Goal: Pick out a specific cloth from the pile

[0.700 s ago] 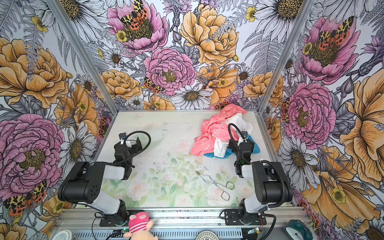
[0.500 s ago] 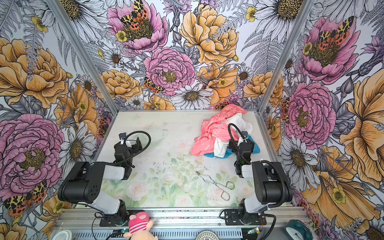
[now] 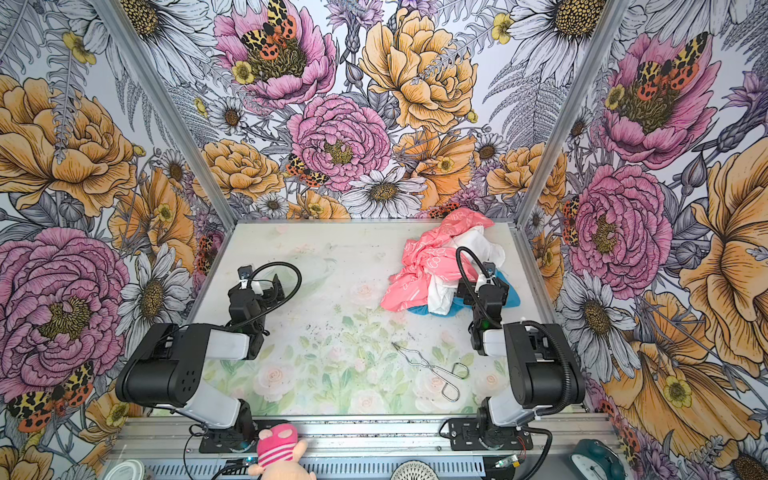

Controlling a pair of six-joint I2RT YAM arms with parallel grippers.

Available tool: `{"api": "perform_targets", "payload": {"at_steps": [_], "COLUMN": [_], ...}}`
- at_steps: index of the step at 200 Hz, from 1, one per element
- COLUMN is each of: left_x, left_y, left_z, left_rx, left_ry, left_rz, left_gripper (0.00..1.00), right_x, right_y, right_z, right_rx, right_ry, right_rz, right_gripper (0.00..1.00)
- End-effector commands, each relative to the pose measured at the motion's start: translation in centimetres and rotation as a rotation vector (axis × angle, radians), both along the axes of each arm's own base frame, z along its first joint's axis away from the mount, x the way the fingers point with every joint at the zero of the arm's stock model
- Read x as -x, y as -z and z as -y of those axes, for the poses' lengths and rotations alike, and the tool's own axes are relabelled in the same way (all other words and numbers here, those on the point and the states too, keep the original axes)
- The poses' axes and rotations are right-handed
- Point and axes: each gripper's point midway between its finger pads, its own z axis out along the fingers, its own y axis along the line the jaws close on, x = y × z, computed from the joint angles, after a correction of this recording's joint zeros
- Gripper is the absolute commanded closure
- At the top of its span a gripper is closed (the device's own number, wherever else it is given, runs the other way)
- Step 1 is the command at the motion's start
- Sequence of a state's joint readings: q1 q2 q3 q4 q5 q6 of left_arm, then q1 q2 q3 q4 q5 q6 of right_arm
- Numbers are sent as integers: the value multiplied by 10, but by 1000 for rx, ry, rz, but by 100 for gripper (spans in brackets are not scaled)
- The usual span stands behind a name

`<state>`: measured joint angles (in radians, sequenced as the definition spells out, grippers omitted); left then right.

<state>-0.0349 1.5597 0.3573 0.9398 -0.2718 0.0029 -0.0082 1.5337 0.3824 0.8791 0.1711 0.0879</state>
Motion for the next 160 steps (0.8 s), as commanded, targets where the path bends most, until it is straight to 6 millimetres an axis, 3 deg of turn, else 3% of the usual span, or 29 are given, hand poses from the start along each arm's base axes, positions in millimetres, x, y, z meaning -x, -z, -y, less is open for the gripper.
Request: {"api": "perform_targets", "payload": {"at_steps": [1,75,96,160], "left_x": [-3,-1,6,32], "left_y": [-12,-13,-18,-65], "left_z": [-3,-3,-5,12], "left_rx": [8,8,10,-37], "left_ry": [-13,-10,-21,-46], "left_rz": [47,54,89,109], "left_gripper": [1,1,1,1], "right_x": [0,0,4,47], "right_y": [-1,-2,-10,-54], "right_z": [1,1,-1,14], "right_rx": [-11,-9,-4,-60], "right_ry": [8,6,-5,116], "right_rz": [9,12,28,2], "right_gripper": [0,1,1,1]}}
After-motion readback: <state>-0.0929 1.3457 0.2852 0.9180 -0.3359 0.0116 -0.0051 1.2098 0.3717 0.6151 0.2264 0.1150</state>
